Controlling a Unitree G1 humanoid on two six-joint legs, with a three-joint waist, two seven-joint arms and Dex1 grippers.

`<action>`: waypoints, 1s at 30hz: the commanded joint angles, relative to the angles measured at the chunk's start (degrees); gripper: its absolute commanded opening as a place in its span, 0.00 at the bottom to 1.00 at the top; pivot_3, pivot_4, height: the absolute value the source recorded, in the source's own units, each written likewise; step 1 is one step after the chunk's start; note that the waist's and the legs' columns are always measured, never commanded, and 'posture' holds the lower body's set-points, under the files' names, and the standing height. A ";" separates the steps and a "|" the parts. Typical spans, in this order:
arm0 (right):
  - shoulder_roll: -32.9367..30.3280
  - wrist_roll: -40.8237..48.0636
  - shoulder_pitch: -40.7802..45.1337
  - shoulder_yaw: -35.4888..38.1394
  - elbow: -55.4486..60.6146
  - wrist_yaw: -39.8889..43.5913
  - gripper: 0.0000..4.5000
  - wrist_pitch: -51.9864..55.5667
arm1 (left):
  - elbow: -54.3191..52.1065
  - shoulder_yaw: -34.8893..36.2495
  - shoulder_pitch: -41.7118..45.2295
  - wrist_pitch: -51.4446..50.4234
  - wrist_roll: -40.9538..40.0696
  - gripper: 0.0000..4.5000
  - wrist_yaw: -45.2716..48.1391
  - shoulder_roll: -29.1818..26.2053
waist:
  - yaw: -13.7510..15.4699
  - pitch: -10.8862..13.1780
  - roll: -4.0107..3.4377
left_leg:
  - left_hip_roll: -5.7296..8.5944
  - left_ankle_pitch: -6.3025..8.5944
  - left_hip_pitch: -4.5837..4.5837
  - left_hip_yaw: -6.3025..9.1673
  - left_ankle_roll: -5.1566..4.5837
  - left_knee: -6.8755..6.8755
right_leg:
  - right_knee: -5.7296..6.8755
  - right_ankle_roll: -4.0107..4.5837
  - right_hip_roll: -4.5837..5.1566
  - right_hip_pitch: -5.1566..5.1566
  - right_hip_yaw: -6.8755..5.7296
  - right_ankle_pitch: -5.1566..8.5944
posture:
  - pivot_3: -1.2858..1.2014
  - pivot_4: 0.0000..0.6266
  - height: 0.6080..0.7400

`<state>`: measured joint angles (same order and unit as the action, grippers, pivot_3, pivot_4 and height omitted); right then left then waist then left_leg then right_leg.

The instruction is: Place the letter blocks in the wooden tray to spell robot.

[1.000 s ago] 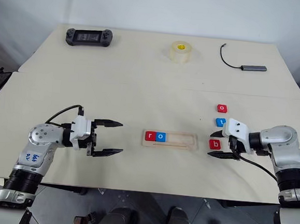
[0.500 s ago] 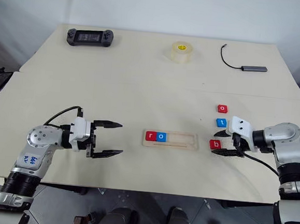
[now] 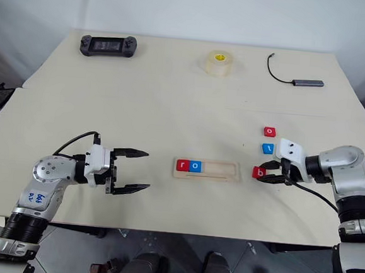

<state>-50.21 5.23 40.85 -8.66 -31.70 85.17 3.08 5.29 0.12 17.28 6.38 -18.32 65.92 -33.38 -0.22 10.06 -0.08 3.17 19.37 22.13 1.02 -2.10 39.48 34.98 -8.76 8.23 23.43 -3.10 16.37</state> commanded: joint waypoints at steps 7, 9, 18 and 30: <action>6.22 0.69 3.95 -5.36 22.42 -4.36 0.33 24.62 | -2.94 1.44 -1.52 -0.07 -0.97 1.00 -2.42 -0.30 | 0.17 0.00 -0.01 | -0.01 0.02 0.03 0.03 0.03 0.00 | 0.04 0.03 0.02 0.06 -0.02 0.02 | 0.52 0.24 1.00; 7.52 0.06 4.21 -6.24 23.19 -6.05 0.33 26.15 | -3.37 1.38 -1.98 -0.19 -0.96 1.00 -2.87 -0.21 | 0.36 0.00 -0.01 | 0.05 0.02 0.06 0.07 0.03 -0.01 | 0.05 0.03 0.07 0.07 -0.05 0.02 | 0.52 0.24 1.00; 12.11 -2.06 4.39 -9.59 21.66 -9.66 0.33 23.44 | -4.54 1.33 -2.77 -0.63 -0.99 1.00 -3.98 0.11 | 0.03 0.00 -0.01 | 0.14 0.01 0.09 0.09 -0.01 -0.03 | 0.07 0.03 0.12 0.09 -0.11 0.02 | 0.52 0.24 1.00; 13.09 -1.79 4.77 -10.39 22.26 -9.52 0.61 25.05 | -5.01 1.30 -3.02 -0.95 -1.18 1.00 -3.90 -0.14 | 0.04 0.00 -0.01 | 0.15 0.01 0.09 0.09 -0.01 -0.03 | 0.08 0.03 0.11 0.09 -0.12 0.02 | 0.52 0.24 1.00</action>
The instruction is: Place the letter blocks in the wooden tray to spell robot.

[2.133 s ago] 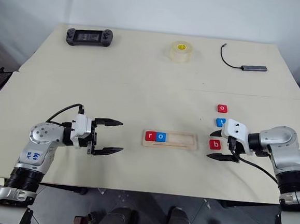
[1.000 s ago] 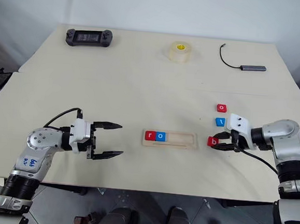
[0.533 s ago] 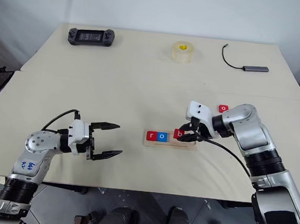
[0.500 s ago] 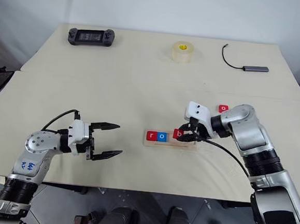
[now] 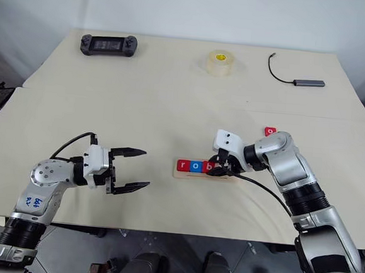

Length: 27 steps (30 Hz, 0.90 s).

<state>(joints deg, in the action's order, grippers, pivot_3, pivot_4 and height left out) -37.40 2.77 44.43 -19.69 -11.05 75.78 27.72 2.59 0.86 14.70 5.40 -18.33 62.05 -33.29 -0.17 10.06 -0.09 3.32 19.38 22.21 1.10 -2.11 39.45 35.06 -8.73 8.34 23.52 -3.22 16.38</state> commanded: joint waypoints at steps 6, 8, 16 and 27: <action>-1.37 1.41 0.55 2.74 2.53 -0.30 1.00 -1.42 | -2.69 0.52 -0.39 -0.39 -1.44 1.00 0.25 -0.24 | -0.01 0.00 0.00 | 0.00 0.00 0.00 0.00 0.00 0.00 | 0.01 0.00 0.00 0.00 0.00 0.00 | 0.52 0.24 1.00; -2.90 2.48 -0.13 3.78 4.07 0.71 1.00 -1.08 | -2.72 0.54 -0.46 -0.38 -1.43 1.00 0.30 -0.28 | 0.05 0.00 0.00 | 0.00 0.00 0.00 0.00 0.00 0.00 | 0.00 0.00 0.00 0.00 0.00 0.00 | 0.52 0.24 1.00; -8.76 7.73 -9.04 12.68 9.78 -0.99 1.00 -1.52 | -1.97 0.05 -0.12 -0.11 -1.40 1.00 0.45 0.36 | 0.15 0.00 0.00 | -0.02 0.00 0.00 0.03 0.00 -0.02 | -0.04 0.00 0.01 -0.04 -0.09 0.00 | 0.52 0.24 1.00; -3.05 6.95 -9.13 9.13 12.28 -9.29 0.24 6.01 | -0.70 -0.52 1.35 0.23 -1.14 1.00 1.14 0.87 | 0.04 0.00 0.00 | -0.05 0.00 -0.02 -0.05 0.01 -0.02 | -0.01 0.00 0.00 -0.01 -0.01 0.00 | 0.52 0.24 1.00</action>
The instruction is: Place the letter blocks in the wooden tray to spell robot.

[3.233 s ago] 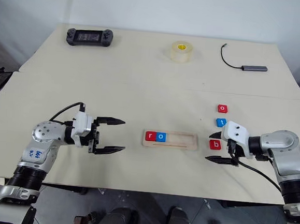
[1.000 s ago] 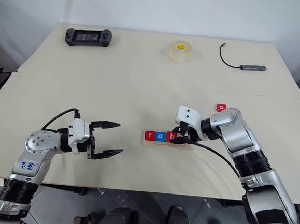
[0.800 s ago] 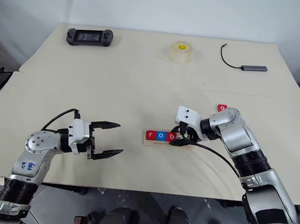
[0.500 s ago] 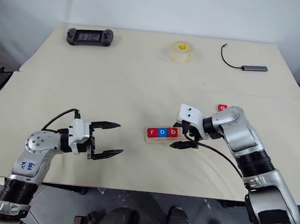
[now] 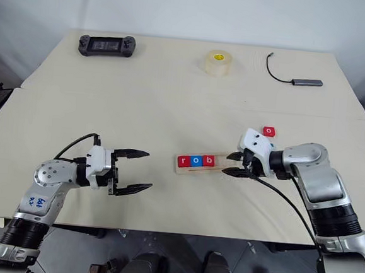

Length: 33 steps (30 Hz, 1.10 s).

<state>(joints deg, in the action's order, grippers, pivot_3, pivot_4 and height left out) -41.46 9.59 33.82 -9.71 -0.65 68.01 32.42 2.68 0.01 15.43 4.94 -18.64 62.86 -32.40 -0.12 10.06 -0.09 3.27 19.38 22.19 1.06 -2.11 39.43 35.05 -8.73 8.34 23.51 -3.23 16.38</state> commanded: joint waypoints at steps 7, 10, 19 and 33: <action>3.64 -0.66 2.12 -3.86 0.95 -4.26 0.00 2.04 | -1.32 0.69 0.39 0.56 -0.82 1.00 0.08 -0.28 | 0.06 0.00 0.00 | 0.03 0.00 0.00 0.03 0.00 0.00 | -0.01 0.00 0.01 -0.02 -0.02 0.00 | 0.52 0.24 1.00; 4.29 -0.51 2.66 -3.97 0.77 -4.95 0.00 2.41 | -1.64 0.92 0.16 0.44 -0.85 1.00 -0.12 -0.45 | 0.03 0.00 0.00 | 0.03 0.00 0.00 0.03 0.00 0.00 | 0.00 0.00 0.01 -0.01 -0.02 0.00 | 0.52 0.24 1.00; 2.95 4.54 3.58 -0.82 2.71 -1.89 0.00 2.79 | -2.85 1.38 -0.88 0.07 -1.17 1.00 -0.84 -0.73 | 0.05 0.00 0.00 | 0.03 0.00 0.00 0.03 -0.01 0.00 | -0.01 0.00 0.00 -0.01 -0.02 0.00 | 0.52 0.24 1.00; 9.59 -6.60 17.68 -4.61 -30.31 -5.80 0.00 -17.96 | -2.35 0.81 -0.37 0.22 -0.91 1.00 -0.95 -0.20 | -0.76 0.00 0.00 | 0.02 -0.01 -0.01 -0.01 0.00 -0.09 | 0.01 0.00 -0.01 0.05 -0.03 0.00 | 0.52 0.24 1.00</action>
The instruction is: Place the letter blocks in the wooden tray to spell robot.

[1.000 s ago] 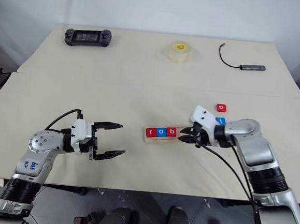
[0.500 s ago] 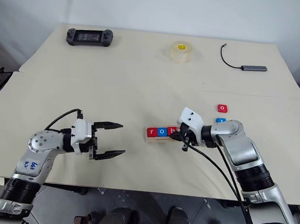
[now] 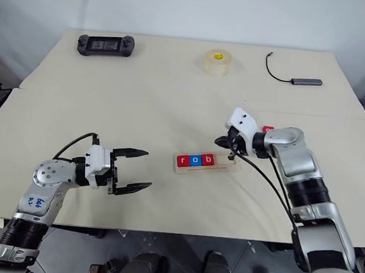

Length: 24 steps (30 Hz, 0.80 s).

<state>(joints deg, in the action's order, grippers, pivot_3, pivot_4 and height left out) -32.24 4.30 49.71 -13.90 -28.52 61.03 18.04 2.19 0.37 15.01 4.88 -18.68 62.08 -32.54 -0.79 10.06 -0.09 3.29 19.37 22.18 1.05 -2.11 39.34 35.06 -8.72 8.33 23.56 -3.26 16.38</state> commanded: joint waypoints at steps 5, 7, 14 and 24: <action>1.73 -2.54 1.98 -1.81 -4.98 4.43 0.00 -5.55 | -2.51 0.69 -0.69 0.19 -0.90 1.00 -0.52 -0.18 | -0.19 0.00 0.00 | 0.00 0.00 0.01 0.04 -0.01 0.00 | -0.01 0.00 0.01 -0.02 -0.07 0.00 | 0.52 0.24 1.00; 1.69 -2.60 1.54 -1.89 -4.34 5.55 0.00 -5.39 | -2.87 0.74 -0.94 0.04 -0.96 1.00 -0.77 -0.18 | -0.36 0.00 0.00 | 0.00 0.00 0.00 0.04 0.00 -0.01 | -0.01 0.00 0.01 -0.02 -0.07 0.00 | 0.52 0.24 1.00; 1.11 -3.01 -0.02 -1.33 -1.90 6.76 0.00 -4.49 | -2.84 0.70 -0.78 -0.12 -0.96 1.00 -0.93 -0.23 | -0.77 0.00 0.00 | -0.01 0.00 0.00 0.07 0.00 -0.01 | 0.00 0.00 0.01 -0.02 -0.09 0.00 | 0.52 0.24 1.00; -3.19 3.06 -6.77 8.47 9.99 4.60 0.08 -3.68 | -1.78 0.12 0.47 -0.06 -1.04 1.00 0.21 -0.13 | -0.46 0.00 0.00 | 0.00 0.00 0.02 0.07 0.00 -0.01 | -0.01 0.00 0.03 -0.02 -0.11 0.00 | 0.52 0.24 1.00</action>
<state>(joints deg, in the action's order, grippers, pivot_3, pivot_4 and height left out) -33.65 4.86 43.21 -9.12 -22.58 66.15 13.60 1.06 0.01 15.25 4.42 -18.69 61.98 -32.50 -1.26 10.06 -0.09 3.29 19.37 22.20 1.13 -2.11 39.33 35.05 -8.72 8.36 23.53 -3.39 16.38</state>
